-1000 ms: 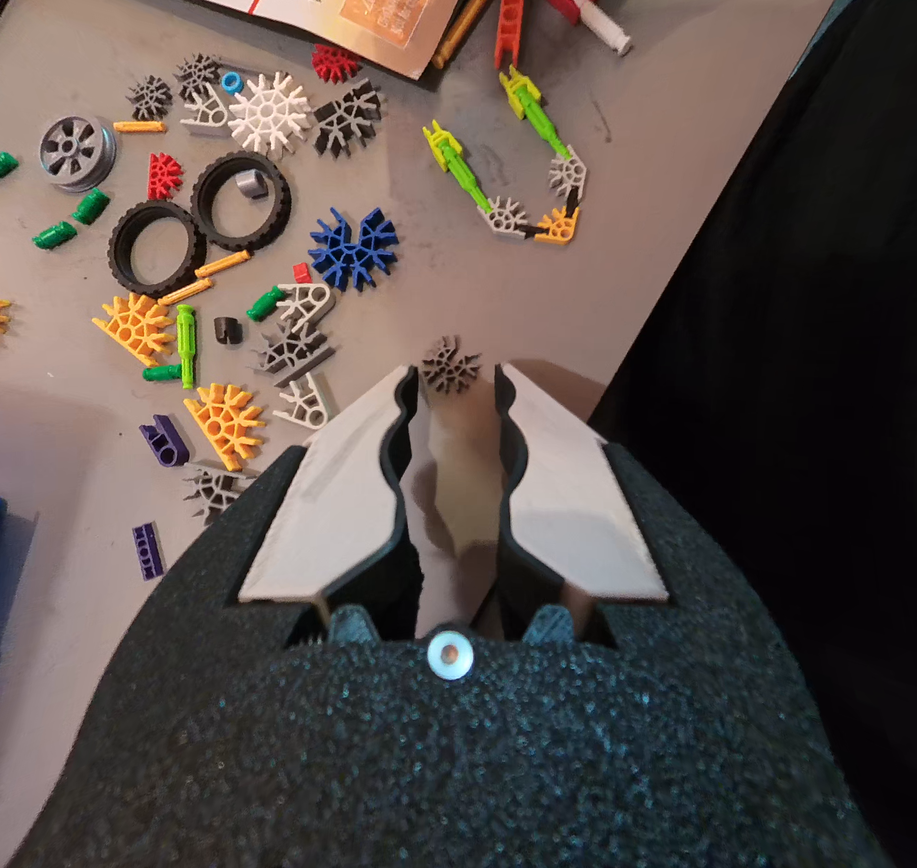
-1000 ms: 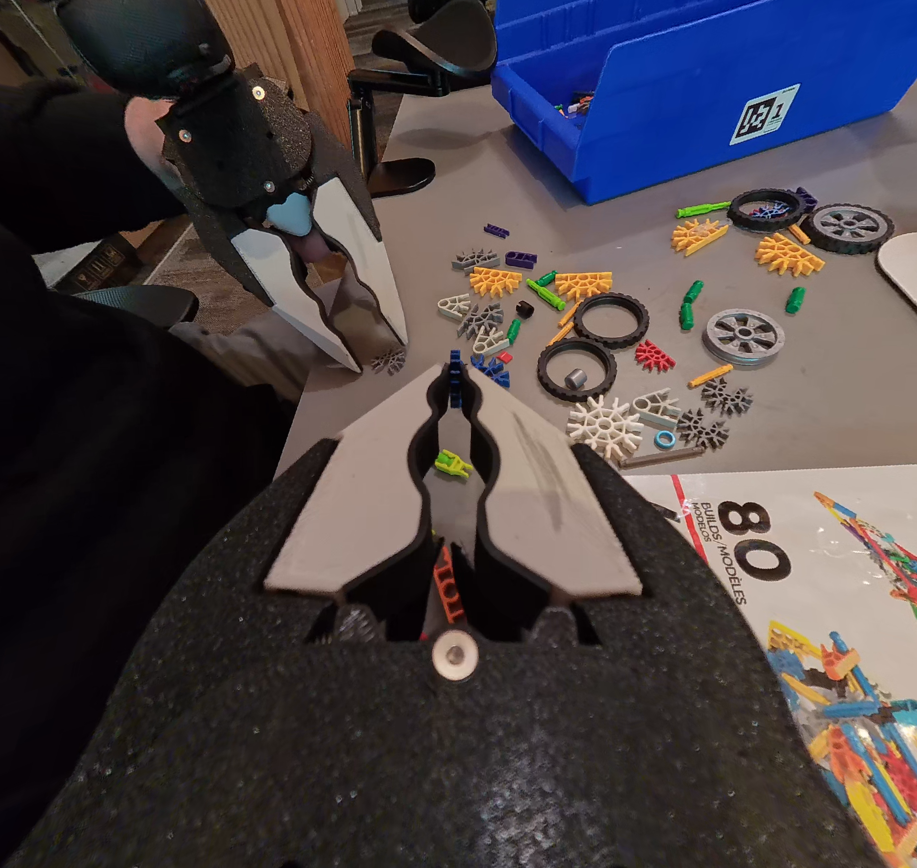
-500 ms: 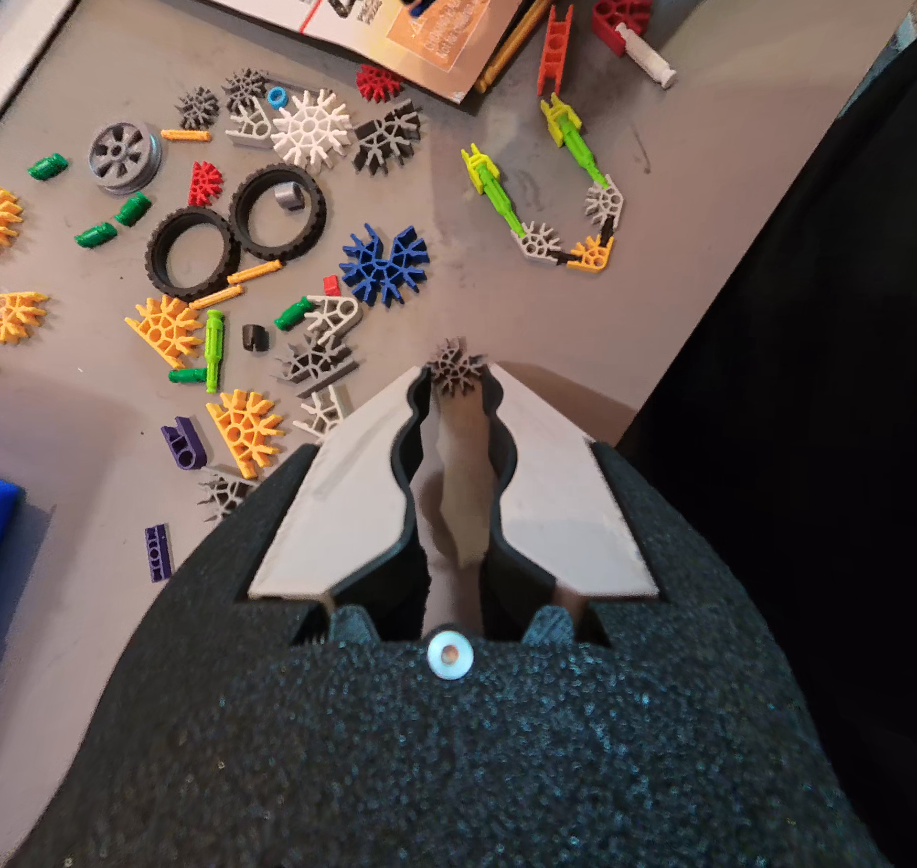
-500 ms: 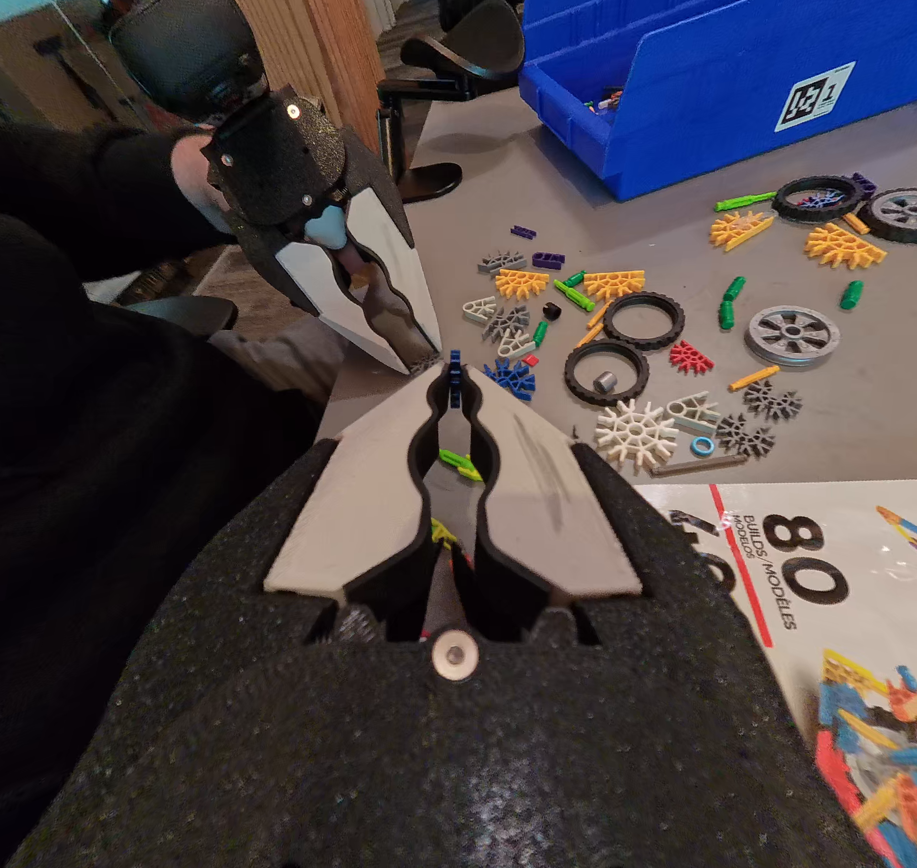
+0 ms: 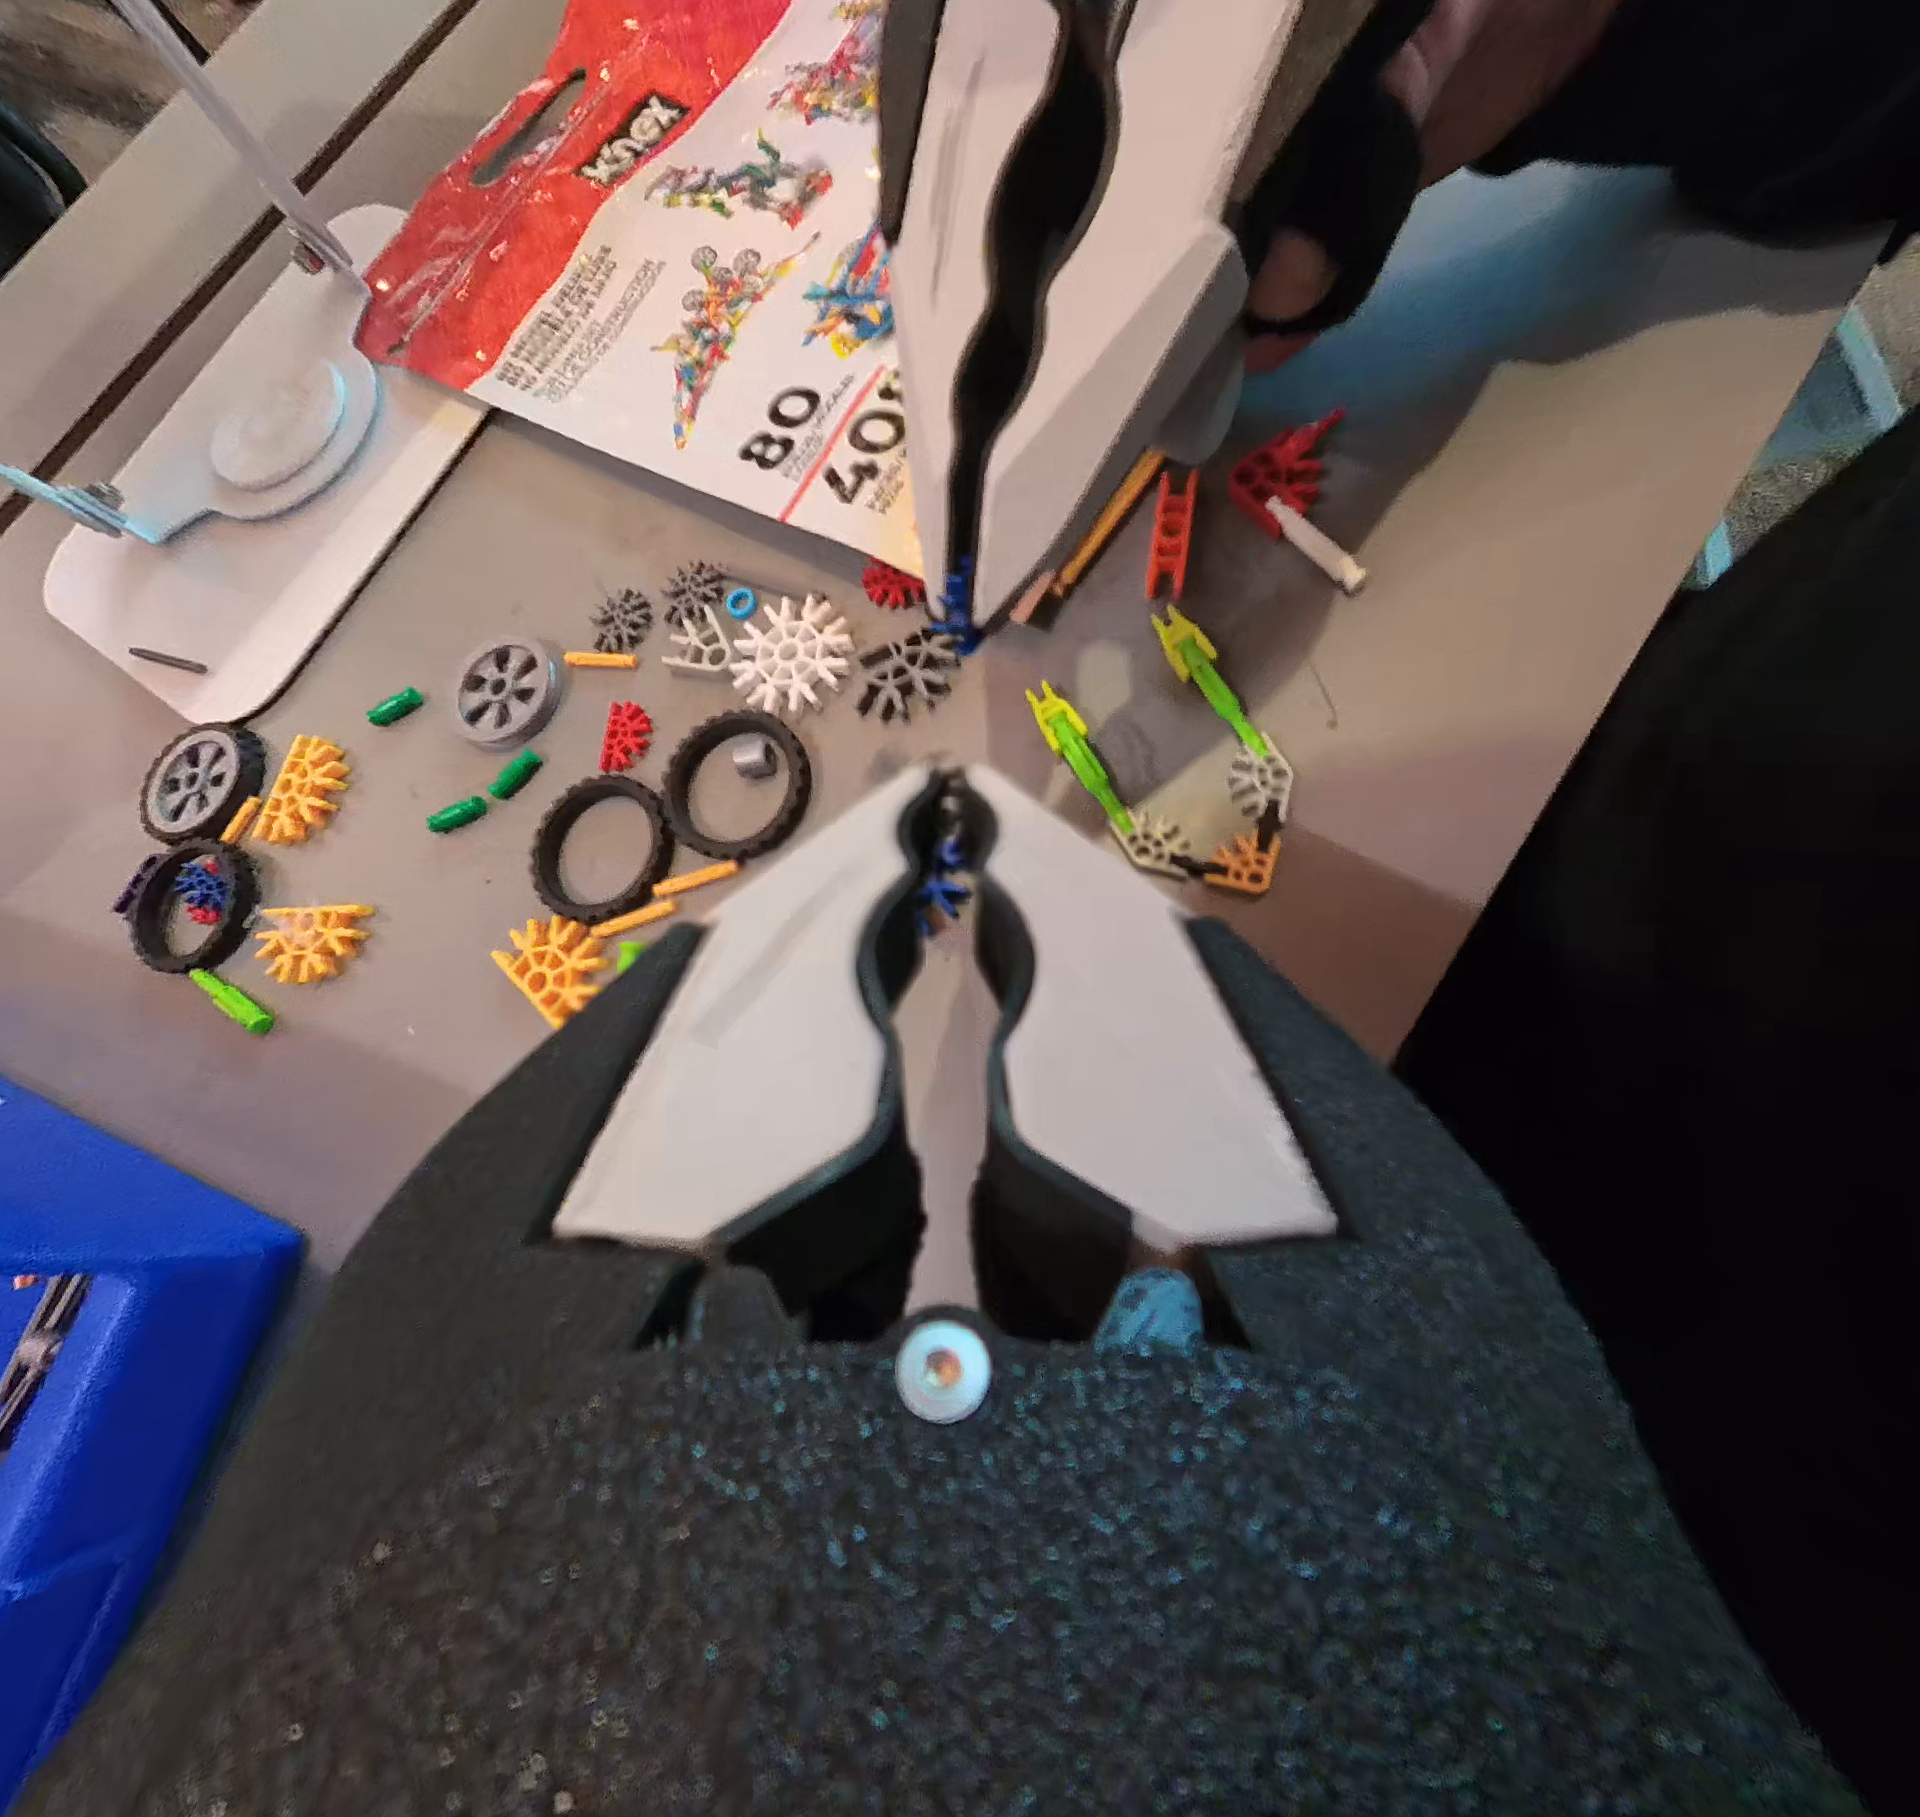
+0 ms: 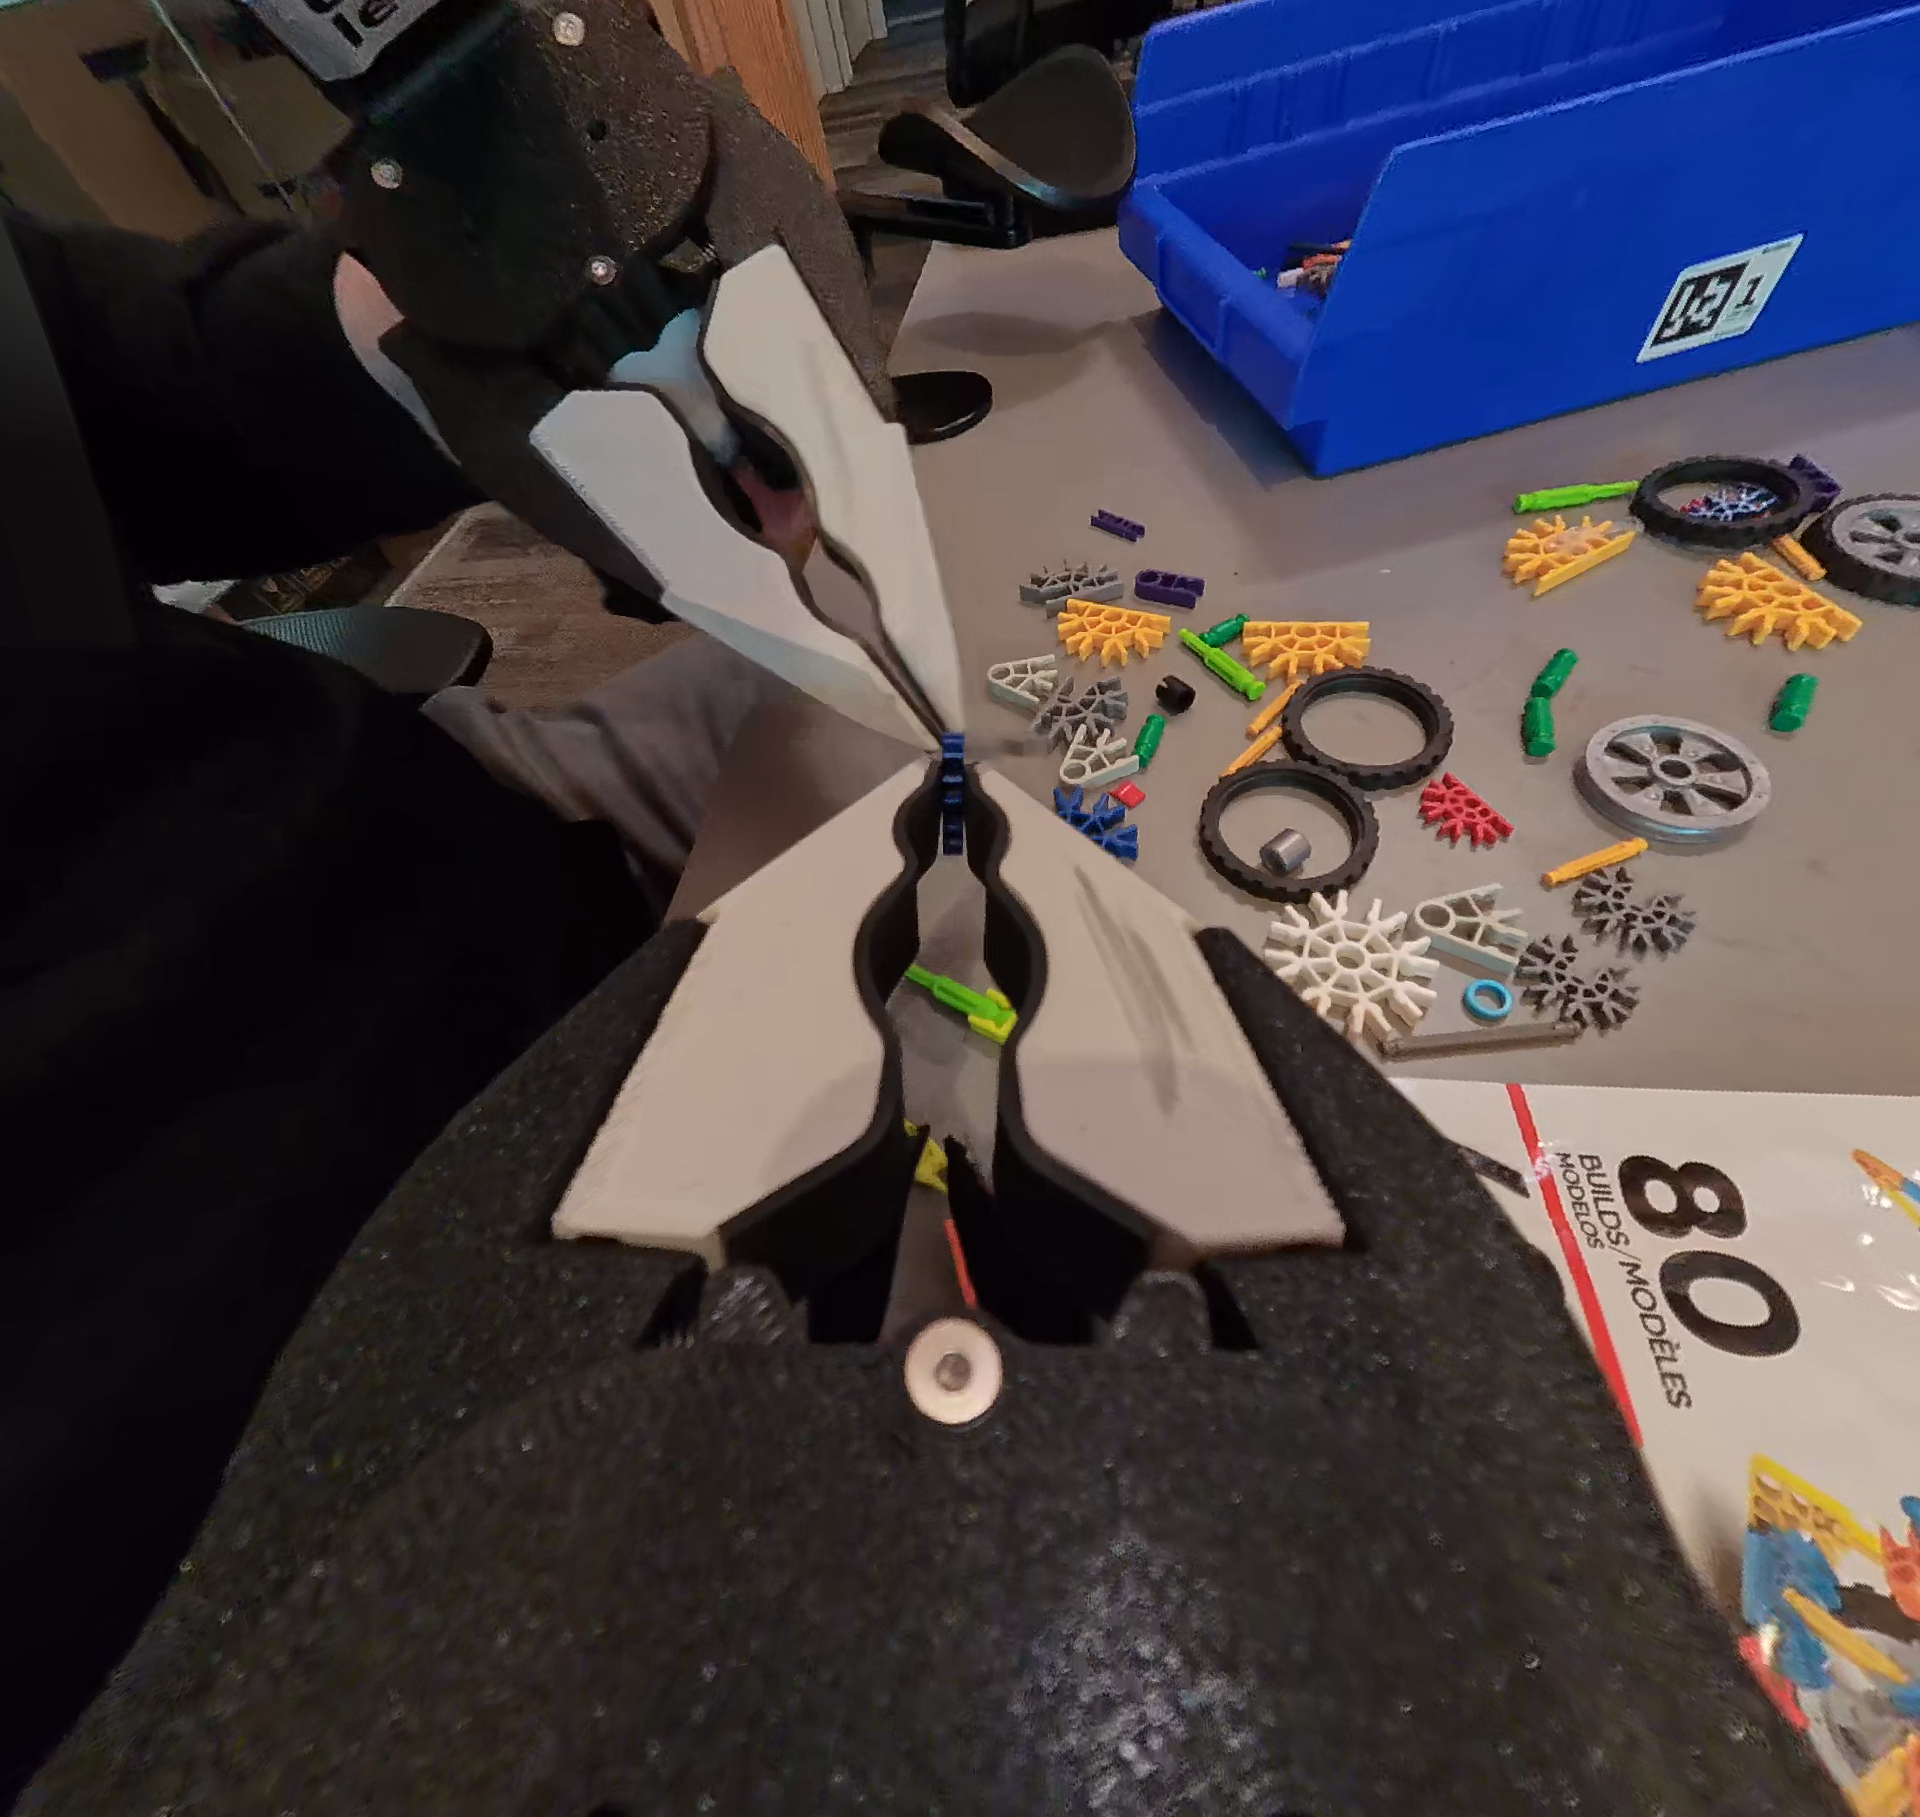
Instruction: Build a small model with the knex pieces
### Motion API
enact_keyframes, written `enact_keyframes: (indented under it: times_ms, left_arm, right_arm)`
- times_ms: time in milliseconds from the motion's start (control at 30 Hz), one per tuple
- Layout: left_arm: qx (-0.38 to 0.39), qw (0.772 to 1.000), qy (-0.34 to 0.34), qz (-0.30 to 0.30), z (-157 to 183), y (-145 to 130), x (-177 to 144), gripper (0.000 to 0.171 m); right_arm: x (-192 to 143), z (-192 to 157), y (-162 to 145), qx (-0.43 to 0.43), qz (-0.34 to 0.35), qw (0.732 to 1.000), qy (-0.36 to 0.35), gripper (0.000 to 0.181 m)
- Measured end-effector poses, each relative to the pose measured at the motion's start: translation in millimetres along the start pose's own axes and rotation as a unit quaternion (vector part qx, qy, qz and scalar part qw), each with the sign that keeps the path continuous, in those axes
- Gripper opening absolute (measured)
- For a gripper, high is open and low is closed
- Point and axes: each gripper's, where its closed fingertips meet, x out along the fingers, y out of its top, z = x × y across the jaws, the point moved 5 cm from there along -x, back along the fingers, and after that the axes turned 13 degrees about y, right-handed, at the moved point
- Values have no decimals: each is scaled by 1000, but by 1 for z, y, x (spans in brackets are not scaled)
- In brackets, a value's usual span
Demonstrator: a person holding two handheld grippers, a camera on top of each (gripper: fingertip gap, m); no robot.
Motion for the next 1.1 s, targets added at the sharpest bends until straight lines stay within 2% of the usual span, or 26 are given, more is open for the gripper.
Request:
enact_keyframes:
  times_ms: [133, 233, 400, 600, 867, 1100]
  left_arm:
    - [-49, 999, -13, 9, -6, 8, -1, 0]
    - [-24, 999, -2, -26, -12, -3, 2, 3]
    - [-41, 996, 31, -76, -31, -28, 9, 14]
    - [-42, 992, 56, -107, -39, -37, 33, 20]
    - [-38, 988, -10, -148, -46, -49, 52, 22]
    - [-59, 989, -41, -128, -43, -47, 58, 19]
  right_arm:
    - [-4, 1, 4, 22, 27, 999, 14, 2]
    - [-7, 5, 1, 29, 19, 999, 3, 2]
    - [-19, 12, 3, 34, 30, 999, -19, 2]
    - [-15, 12, -1, 33, 15, 999, -21, 2]
    - [-14, 11, -1, 31, 13, 999, -19, 2]
    - [-12, 12, -3, 34, 7, 999, -21, 2]
